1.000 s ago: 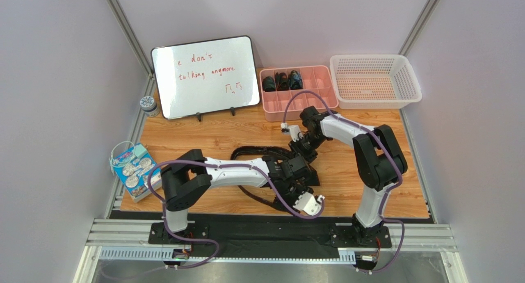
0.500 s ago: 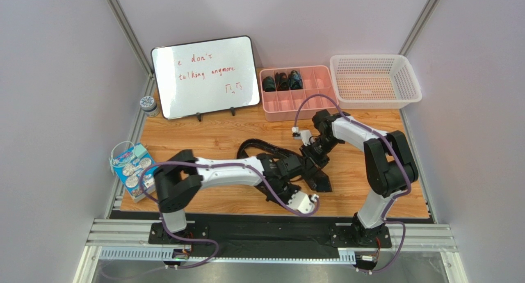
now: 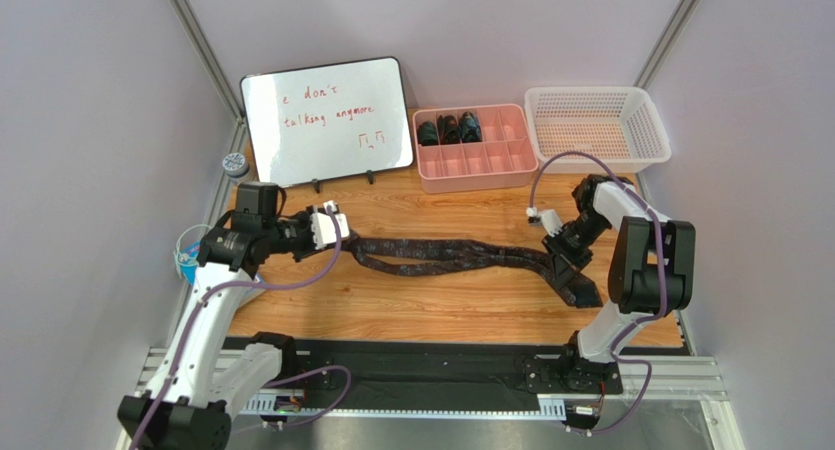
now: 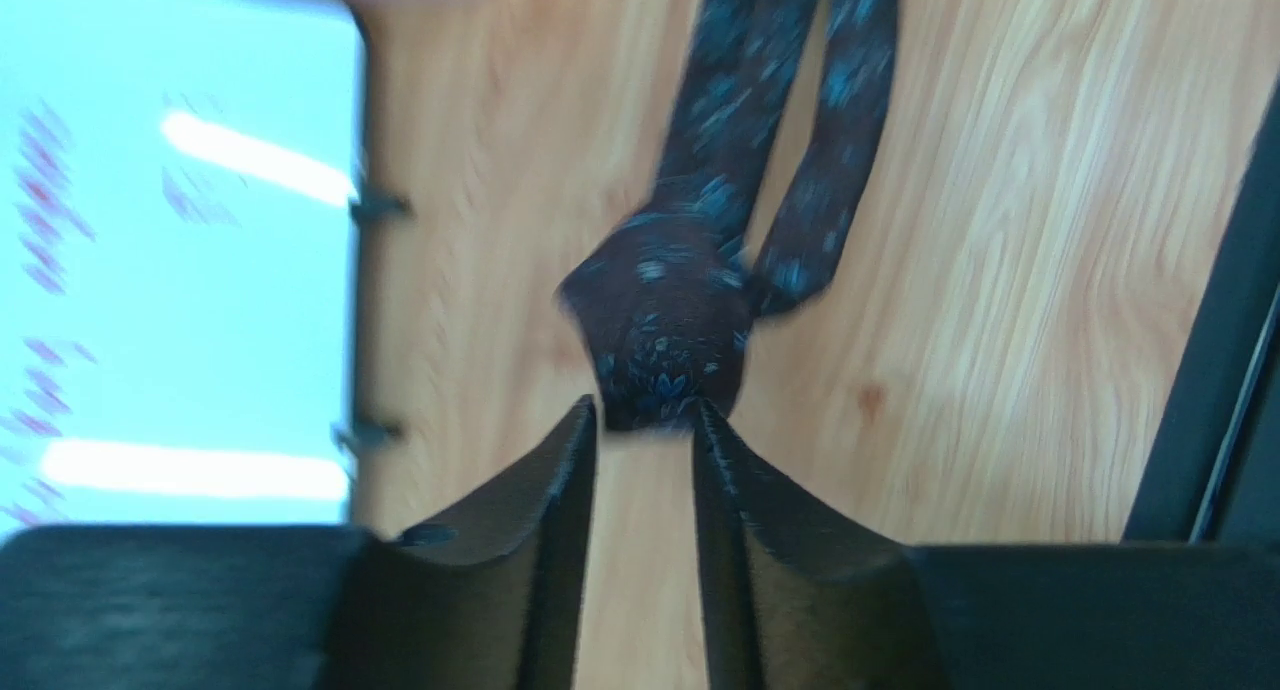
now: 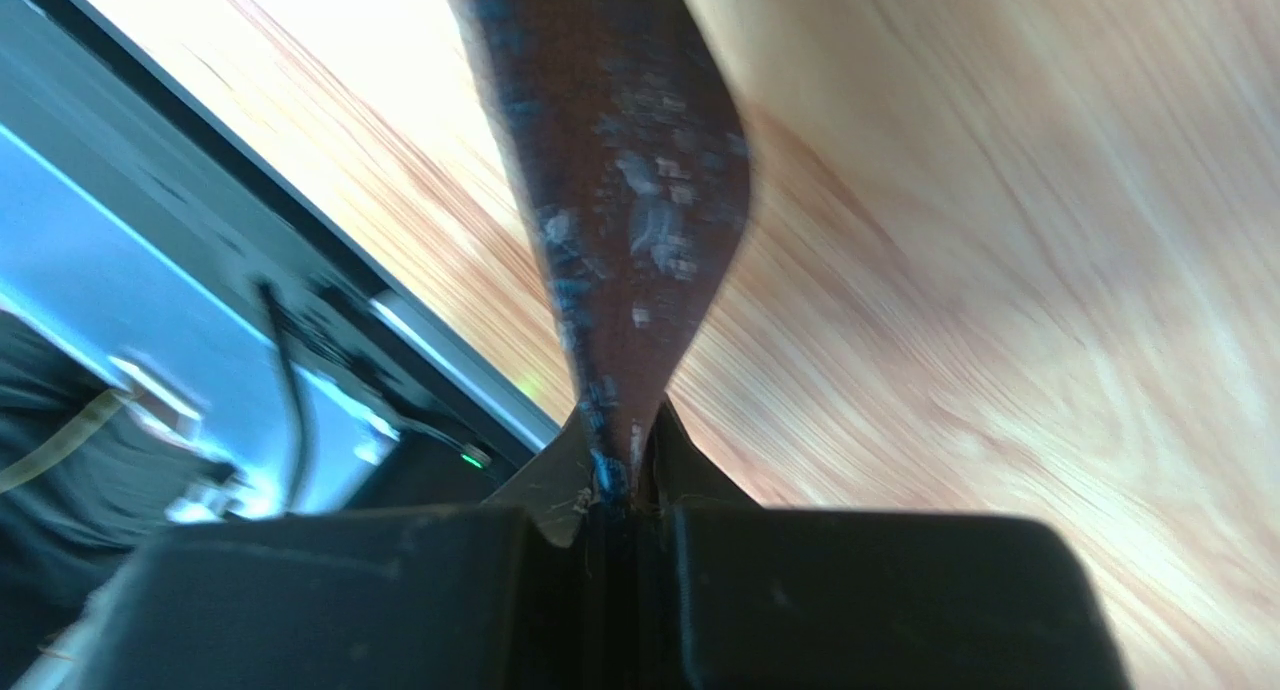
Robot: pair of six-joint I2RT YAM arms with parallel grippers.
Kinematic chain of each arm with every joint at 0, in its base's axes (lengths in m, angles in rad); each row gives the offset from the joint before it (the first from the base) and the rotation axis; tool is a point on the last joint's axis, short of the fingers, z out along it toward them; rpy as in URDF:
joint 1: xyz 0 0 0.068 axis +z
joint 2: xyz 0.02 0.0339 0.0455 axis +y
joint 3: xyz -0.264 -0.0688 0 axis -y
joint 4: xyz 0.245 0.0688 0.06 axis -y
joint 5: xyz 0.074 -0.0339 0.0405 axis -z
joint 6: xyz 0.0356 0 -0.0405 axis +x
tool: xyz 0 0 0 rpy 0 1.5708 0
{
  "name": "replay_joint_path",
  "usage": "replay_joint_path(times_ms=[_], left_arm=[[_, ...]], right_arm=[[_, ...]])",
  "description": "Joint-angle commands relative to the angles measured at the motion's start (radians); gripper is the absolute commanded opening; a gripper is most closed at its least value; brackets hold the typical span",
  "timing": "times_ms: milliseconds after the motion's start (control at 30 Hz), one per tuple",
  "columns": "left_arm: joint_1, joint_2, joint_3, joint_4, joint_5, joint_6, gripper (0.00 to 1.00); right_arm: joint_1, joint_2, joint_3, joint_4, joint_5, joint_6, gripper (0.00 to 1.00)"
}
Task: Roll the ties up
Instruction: Flatten out the tie at the center of the board.
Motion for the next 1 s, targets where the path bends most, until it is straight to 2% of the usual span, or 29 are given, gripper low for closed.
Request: replay_joint_path(times_ms=[0,33,67,100,133,167,233,267,367,500,567,633,767,967], left_arm=[[0.195,0.043,-0.077,-0.05,0.065,0.133,0.54],[0.254,0.058,-0.075,-0.046,0.066,0.133,0.64],[0.266,0.067,-0.066,-0.042,0.075,0.115,0.74],[0.266,0.075,-0.052,-0.057,0.086,0.118,0.76],[0.264,0.09,-0.026,-0.075,0.11,0.134,0.97],[0.261,0.096,-0.012,-0.098,0.159,0.154,0.99],[0.217,0.118,0.017,-0.117,0.157,0.15,0.99],[0.144,0.131,0.023,-0.121,0.102,0.145,0.98],[0.021,0.19,0.019,-0.166,-0.015,0.176,0.96],[-0.026,0.304,-0.026,-0.109,-0.161,0.179,0.96],[-0.03,0.338,-0.041,-0.085,-0.214,0.205,1.0],[-0.049,0.362,-0.069,0.004,-0.256,0.222,0.99],[-0.112,0.404,-0.094,0.096,-0.288,0.269,0.99],[-0.247,0.533,-0.084,0.213,-0.354,0.228,0.99]], right_arm=[[-0.006,-0.048,-0.028,-0.288,0.088,-0.203,0.0],[-0.006,-0.038,-0.031,-0.293,0.079,-0.213,0.0],[-0.003,-0.025,-0.03,-0.295,0.074,-0.217,0.0],[0.002,-0.005,-0.027,-0.298,0.07,-0.216,0.0],[0.007,0.03,-0.011,-0.298,0.062,-0.217,0.0],[0.007,0.055,-0.002,-0.295,0.053,-0.216,0.0],[0.005,0.113,0.018,-0.292,0.056,-0.21,0.0],[0.004,0.127,0.035,-0.292,0.059,-0.21,0.0],[0.003,0.166,0.047,-0.293,0.071,-0.208,0.0],[0.002,0.193,0.042,-0.296,0.093,-0.219,0.0],[0.002,0.199,0.035,-0.298,0.105,-0.234,0.0],[0.003,0.216,0.03,-0.295,0.116,-0.246,0.0],[0.007,0.261,0.047,-0.282,0.131,-0.262,0.0],[0.031,0.339,0.085,-0.27,0.16,-0.275,0.0]])
